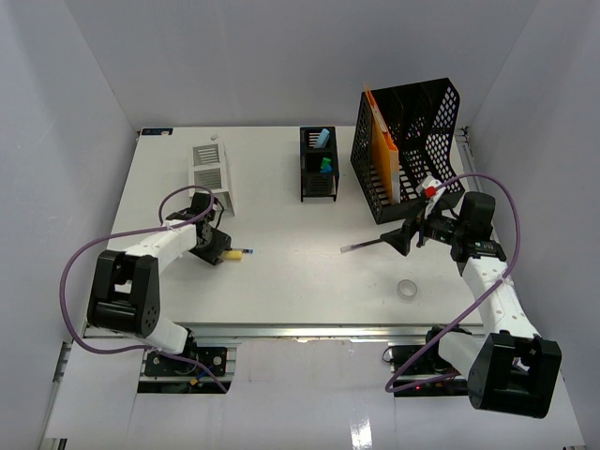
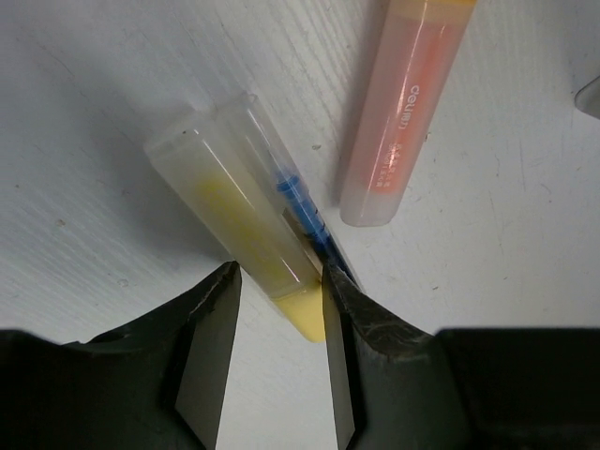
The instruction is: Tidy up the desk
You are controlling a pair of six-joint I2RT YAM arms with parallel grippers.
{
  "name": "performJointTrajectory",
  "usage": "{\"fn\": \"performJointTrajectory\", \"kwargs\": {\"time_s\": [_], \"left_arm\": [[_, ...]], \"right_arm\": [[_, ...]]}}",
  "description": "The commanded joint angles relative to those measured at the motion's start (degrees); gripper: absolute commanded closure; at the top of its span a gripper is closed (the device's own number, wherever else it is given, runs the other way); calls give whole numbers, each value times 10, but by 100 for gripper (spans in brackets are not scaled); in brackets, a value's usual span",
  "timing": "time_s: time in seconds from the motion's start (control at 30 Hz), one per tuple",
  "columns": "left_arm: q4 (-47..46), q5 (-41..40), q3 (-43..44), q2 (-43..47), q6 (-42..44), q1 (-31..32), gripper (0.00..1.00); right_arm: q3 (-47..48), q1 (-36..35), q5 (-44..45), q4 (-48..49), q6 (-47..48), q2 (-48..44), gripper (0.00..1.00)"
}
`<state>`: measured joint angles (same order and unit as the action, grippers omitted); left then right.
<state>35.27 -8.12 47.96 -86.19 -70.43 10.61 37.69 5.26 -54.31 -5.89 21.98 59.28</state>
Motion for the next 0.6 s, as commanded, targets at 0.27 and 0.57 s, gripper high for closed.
{"fn": "performJointTrajectory", "kwargs": {"time_s": [0.27, 0.57], "left_arm": [[19, -5, -53, 65, 31, -3, 52], [7, -1, -64, 37, 50, -3, 46]], "right_arm": [[7, 5, -9, 9, -5, -12, 2], [7, 6, -10, 9, -7, -14, 2]]}}
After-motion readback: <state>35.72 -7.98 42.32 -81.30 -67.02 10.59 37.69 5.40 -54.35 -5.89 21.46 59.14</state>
